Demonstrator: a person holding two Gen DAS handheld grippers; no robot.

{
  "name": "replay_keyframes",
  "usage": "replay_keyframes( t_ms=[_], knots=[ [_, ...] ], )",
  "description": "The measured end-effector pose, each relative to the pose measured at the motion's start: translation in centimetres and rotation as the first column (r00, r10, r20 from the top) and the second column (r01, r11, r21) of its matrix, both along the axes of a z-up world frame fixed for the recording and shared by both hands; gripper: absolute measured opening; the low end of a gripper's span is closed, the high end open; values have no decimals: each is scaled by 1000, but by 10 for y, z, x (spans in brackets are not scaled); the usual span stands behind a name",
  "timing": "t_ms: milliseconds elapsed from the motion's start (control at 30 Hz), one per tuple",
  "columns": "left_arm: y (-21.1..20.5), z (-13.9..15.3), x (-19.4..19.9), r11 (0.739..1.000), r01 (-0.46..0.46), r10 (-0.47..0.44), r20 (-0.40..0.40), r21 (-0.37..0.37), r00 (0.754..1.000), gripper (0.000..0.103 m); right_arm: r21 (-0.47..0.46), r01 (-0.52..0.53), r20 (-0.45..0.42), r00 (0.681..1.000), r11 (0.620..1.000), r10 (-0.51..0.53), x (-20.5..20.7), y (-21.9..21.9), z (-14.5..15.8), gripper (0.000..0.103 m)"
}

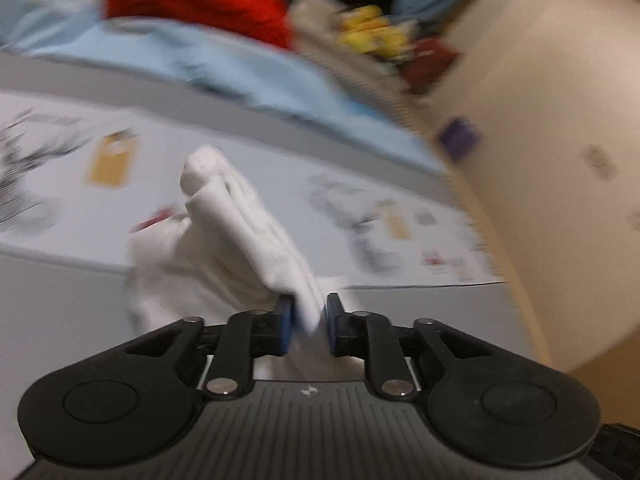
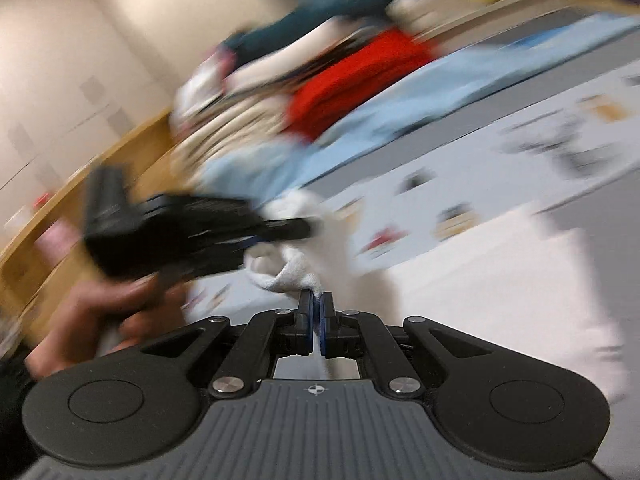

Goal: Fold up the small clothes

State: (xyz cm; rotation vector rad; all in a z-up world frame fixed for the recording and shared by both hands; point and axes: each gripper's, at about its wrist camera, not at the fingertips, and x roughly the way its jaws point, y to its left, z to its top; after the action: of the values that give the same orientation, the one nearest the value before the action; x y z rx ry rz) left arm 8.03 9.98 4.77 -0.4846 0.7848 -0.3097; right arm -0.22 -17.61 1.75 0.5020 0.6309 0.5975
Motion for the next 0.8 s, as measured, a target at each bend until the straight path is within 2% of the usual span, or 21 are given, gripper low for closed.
replay_keyframes(
  t_ms=[33,100,167,233,300,367,400,467,500,533,600,667,700,733,800],
  knots=[
    [-8,3,-1,999,26,-25,26,-21,999,27,-10,83,-9,996,996,-83,-3,-15,-1,2],
    [-21,4,-1,998,64,-62,40,-29,997,30,-61,232,-41,971,971,-235,-6,-41,-11,2],
    [-31,-4,3,996,85,-85,-7,7,996,30,-159,333,-116,929,930,-352,-1,-62,-29,2],
    [-37,-14,7,994,97,-94,-67,48,993,30,-205,369,-262,871,906,-415,10,-85,-60,2],
    [-42,-23,8,989,116,-105,-116,92,988,30,-241,406,-376,798,881,-471,16,-106,-86,5],
    [-47,-29,8,982,142,-124,-143,126,982,30,-209,409,-436,774,888,-459,20,-112,-98,6],
    [-50,-33,6,978,159,-138,-150,137,979,30,-180,412,-445,776,893,-447,22,-115,-100,10],
    [-50,-39,3,966,196,-168,-165,171,972,30,-143,404,-435,794,904,-424,25,-119,-100,34],
    [-55,-41,1,957,216,-183,-173,194,968,30,-129,403,-430,800,906,-418,28,-121,-100,54],
    [-56,-45,-3,950,231,-195,-179,209,964,30,-124,404,-424,804,906,-416,30,-122,-100,59],
    [-62,-49,-5,940,253,-210,-193,229,958,30,-138,392,-421,808,910,-412,43,-120,-100,58],
    [-69,-54,-6,928,272,-222,-209,254,952,30,-168,380,-447,793,910,-414,51,-120,-106,57],
    [-73,-58,-7,920,286,-231,-216,269,948,30,-185,367,-462,786,912,-410,54,-117,-109,44],
    [-77,-59,-7,912,298,-240,-220,282,945,30,-192,355,-469,786,915,-403,55,-115,-111,16],
    [-85,-63,-8,894,325,-264,-223,309,938,30,-197,347,-442,804,917,-399,50,-112,-106,9]
  ],
)
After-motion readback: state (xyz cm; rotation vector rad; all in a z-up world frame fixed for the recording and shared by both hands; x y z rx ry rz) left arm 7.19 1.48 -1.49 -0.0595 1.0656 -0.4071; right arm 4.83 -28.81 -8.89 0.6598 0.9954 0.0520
